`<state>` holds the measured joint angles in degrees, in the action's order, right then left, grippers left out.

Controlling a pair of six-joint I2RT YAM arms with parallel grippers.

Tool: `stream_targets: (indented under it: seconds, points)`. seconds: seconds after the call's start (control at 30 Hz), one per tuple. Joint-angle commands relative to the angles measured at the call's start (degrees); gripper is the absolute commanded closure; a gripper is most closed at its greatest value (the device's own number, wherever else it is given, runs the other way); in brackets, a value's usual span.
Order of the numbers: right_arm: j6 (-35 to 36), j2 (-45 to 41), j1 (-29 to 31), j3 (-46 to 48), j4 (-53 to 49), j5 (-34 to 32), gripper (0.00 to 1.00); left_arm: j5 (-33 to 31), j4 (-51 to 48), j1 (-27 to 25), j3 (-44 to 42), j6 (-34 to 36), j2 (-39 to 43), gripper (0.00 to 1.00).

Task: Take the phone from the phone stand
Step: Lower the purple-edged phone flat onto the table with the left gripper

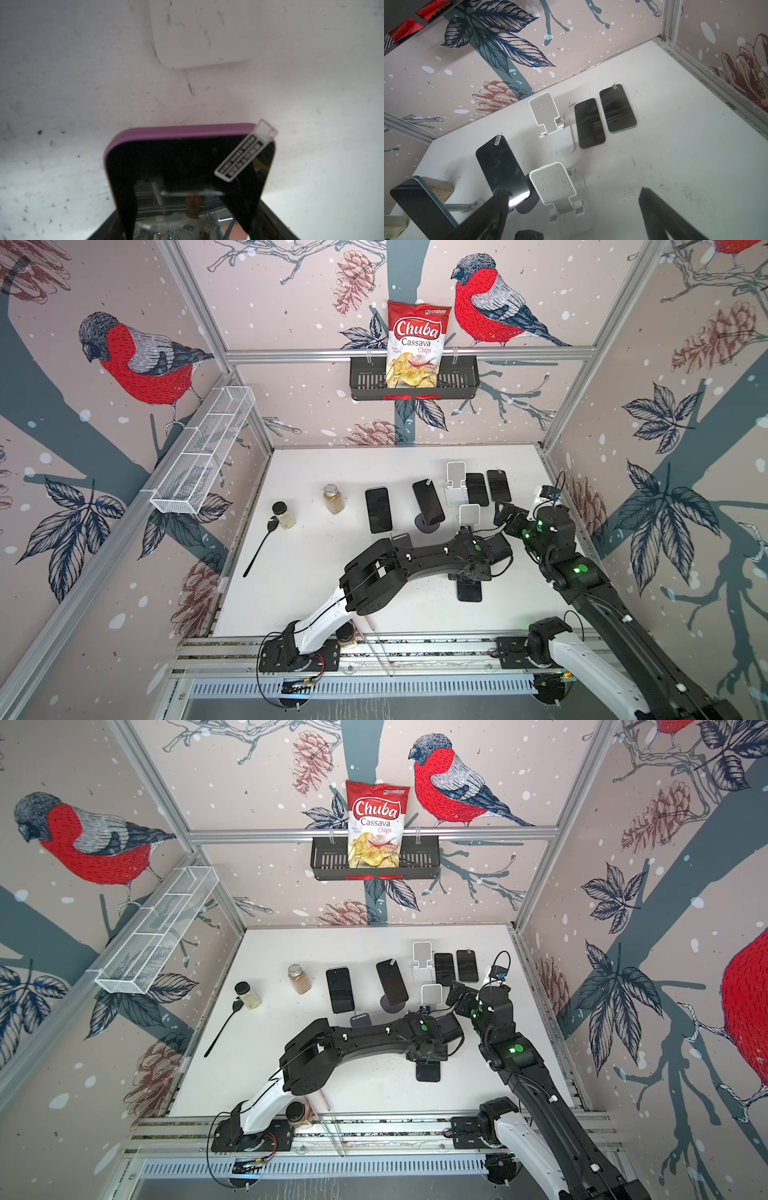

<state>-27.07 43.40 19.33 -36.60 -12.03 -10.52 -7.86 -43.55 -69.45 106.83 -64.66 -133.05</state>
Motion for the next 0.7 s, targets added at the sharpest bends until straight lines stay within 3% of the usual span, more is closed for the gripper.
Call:
stream_targets:
  seconds: [0.0, 0.67]
  points:
    - [-0.1, -0.6, 0.0, 0.1, 1.9, 1.4, 0.01, 4.8, -6.8, -0.3, -1.2, -2.4, -1.5, 0.34]
    - [-0.3, -1.9, -0.4, 0.5, 2.4, 2.3, 0.01, 4.6, -7.3, -0.6, -1.7, -3.2, -1.2, 0.18]
